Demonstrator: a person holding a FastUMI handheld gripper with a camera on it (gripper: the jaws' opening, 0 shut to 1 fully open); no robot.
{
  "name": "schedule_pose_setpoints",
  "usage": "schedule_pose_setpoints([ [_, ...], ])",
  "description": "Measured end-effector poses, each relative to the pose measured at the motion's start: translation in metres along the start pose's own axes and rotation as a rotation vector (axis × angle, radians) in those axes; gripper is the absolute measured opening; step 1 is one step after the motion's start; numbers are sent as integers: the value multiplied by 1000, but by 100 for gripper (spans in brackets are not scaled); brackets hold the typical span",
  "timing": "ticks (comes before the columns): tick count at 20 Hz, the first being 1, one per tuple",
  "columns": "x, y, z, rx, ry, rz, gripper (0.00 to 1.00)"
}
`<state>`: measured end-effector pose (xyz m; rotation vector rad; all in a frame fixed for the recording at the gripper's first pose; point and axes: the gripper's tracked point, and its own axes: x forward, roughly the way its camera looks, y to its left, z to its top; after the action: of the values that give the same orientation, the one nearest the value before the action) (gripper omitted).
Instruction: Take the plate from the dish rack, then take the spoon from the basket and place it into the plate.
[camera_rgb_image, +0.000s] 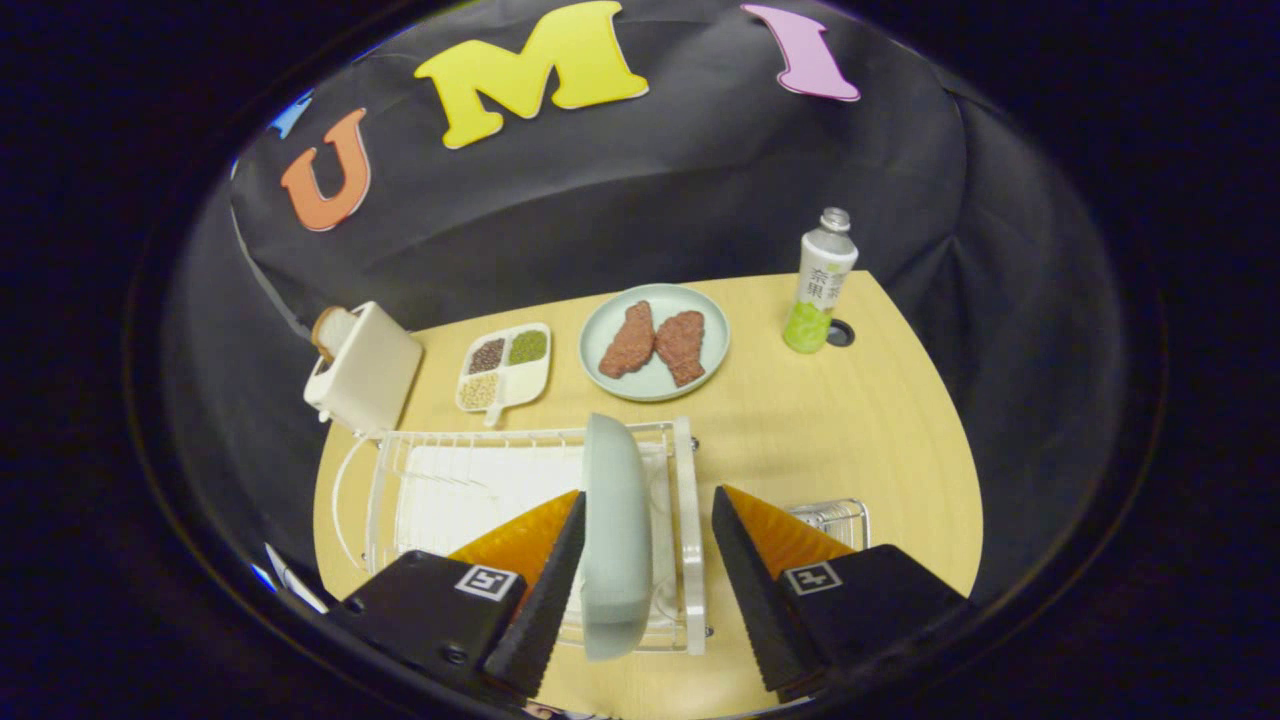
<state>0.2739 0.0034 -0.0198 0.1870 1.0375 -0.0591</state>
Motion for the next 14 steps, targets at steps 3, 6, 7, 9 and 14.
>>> schedule_pose_setpoints([
  [3, -1, -1, -7, 43, 66, -78, 63],
  [6, -8, 6, -10, 7, 76, -139, 43],
  [7, -12, 6, -11, 3, 72, -168, 35],
  [9, -19, 9, -14, -7, 74, -209, 29],
  [14, -31, 11, -18, -35, 43, -331, 26],
])
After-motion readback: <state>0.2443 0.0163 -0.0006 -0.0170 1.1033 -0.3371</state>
